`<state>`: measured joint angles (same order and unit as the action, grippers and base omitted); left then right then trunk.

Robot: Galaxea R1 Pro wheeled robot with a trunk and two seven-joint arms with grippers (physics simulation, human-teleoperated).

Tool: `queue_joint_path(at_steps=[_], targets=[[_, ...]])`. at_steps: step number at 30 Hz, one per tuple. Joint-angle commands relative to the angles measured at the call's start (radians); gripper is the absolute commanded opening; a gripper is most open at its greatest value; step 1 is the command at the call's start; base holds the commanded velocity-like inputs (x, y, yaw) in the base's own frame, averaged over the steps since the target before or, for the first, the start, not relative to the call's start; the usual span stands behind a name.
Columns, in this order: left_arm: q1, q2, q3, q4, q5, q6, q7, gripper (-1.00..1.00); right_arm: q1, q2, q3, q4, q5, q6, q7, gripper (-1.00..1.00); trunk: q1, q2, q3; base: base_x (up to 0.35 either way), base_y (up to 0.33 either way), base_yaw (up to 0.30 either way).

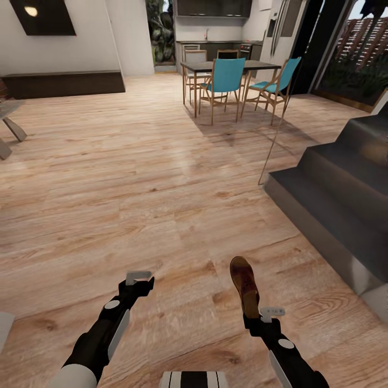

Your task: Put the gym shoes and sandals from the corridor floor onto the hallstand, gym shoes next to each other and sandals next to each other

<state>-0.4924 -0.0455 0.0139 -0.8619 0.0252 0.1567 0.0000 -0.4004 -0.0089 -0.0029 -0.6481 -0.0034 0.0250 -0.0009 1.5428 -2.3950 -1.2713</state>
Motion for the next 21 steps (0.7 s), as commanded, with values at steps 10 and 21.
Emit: queue_joint_path(at_steps=[10, 21], targets=[[0.000, -0.001, 0.001, -0.002, 0.002, 0.006, 0.000, 1.00, 0.000, 0.000, 0.000, -0.001, -0.004, 0.003, -0.001, -1.00, -0.008, 0.014, 0.022, 0.000, 0.000, 0.000], [0.000, -0.001, 0.001, -0.002, 0.002, 0.006, 0.000, 1.00, 0.000, 0.000, 0.000, -0.001, -0.004, 0.003, -0.001, -1.00, -0.008, 0.014, 0.040, 0.000, 0.000, 0.000]])
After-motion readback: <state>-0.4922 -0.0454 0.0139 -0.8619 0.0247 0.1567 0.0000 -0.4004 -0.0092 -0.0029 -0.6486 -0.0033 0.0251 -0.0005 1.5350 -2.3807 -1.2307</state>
